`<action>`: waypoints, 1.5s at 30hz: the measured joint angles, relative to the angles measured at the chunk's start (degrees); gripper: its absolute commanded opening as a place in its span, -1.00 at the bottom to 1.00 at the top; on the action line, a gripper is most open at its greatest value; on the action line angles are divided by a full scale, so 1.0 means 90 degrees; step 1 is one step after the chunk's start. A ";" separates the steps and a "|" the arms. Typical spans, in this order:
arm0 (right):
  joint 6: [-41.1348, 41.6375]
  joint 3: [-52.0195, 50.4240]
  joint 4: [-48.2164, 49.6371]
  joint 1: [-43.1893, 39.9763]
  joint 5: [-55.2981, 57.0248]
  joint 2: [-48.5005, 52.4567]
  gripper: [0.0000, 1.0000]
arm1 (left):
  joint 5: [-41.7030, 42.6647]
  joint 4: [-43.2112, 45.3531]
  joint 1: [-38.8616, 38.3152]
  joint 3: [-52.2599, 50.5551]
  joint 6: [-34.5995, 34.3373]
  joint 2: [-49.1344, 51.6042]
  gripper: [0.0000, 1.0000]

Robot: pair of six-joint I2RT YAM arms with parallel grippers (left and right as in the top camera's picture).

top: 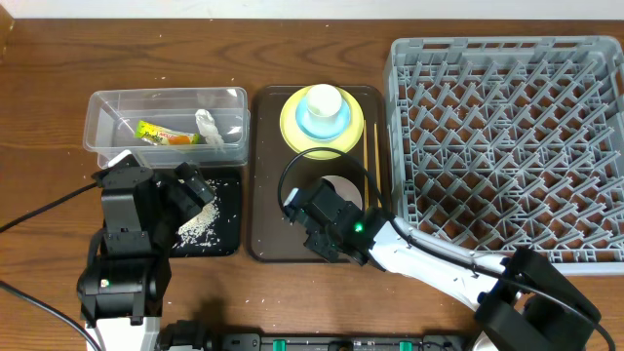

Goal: Sort waste into correct bins and load items into the dishwasher rack
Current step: 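Lift the white bowl and carry it right to the dish rack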

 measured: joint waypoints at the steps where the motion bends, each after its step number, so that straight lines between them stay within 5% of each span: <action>1: -0.0005 0.0000 -0.0039 0.0000 0.0000 0.0000 -0.91 | 0.0000 -0.0002 0.0000 0.0000 0.0000 0.0000 0.95; 17: 0.0046 0.0141 -0.0170 -0.0002 -0.0170 0.0000 -0.98 | 0.0000 -0.0002 0.0000 0.0000 0.0000 0.0000 0.96; 28: 0.0658 0.2518 -0.1734 -0.0427 -0.0809 0.0002 -0.98 | 0.0000 -0.0002 0.0000 0.0000 0.0000 0.0005 0.96; 45: 0.0852 0.3451 0.0165 -0.4867 -0.5525 0.0061 -0.98 | 0.0002 -0.0002 0.0000 0.0000 0.0000 0.0005 0.96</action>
